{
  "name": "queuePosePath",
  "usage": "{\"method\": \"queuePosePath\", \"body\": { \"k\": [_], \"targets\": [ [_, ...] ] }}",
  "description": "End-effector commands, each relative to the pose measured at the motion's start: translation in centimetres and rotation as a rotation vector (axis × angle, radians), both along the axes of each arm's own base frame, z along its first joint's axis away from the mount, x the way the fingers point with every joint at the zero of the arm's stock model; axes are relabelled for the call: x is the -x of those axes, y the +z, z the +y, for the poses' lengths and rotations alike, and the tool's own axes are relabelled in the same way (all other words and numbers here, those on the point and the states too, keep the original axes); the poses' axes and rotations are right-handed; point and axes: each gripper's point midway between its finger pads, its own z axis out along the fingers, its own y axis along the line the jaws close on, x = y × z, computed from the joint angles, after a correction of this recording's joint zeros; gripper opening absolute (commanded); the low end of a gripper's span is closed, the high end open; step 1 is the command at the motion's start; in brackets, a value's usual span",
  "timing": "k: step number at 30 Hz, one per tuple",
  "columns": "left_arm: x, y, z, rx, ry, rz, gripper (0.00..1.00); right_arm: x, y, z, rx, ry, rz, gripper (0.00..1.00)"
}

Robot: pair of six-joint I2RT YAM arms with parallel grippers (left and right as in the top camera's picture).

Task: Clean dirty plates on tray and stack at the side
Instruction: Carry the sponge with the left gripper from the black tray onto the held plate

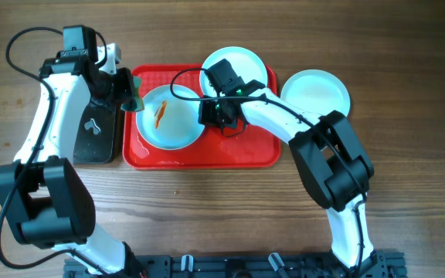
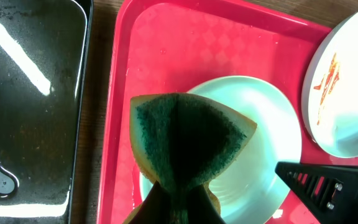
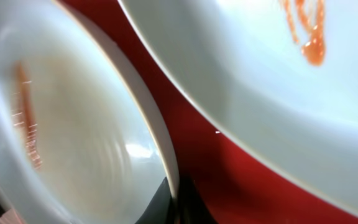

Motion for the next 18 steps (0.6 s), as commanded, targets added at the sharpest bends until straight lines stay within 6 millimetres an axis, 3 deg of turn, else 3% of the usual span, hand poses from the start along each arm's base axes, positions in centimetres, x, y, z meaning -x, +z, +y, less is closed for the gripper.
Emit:
{"method": "queuePosePath", "body": {
  "k": [1,12,18],
  "targets": [
    [0.2,-0.4,-0.5,0.016,-0.023,0.011,0.04,0.2,-0.5,0.3,-0.006,0.054,-0.004,0.04],
    [0.2,-0.4,-0.5,0.016,-0.023,0.011,0.04,0.8,-0.4,0.4,-0.020,0.085,0.013,0.05],
    [0.2,-0.4,-0.5,0.015,-0.024,0.011,0.04,1.6,-0.2,0.9,-0.055,0.103,0.049,0.20]
  ]
}}
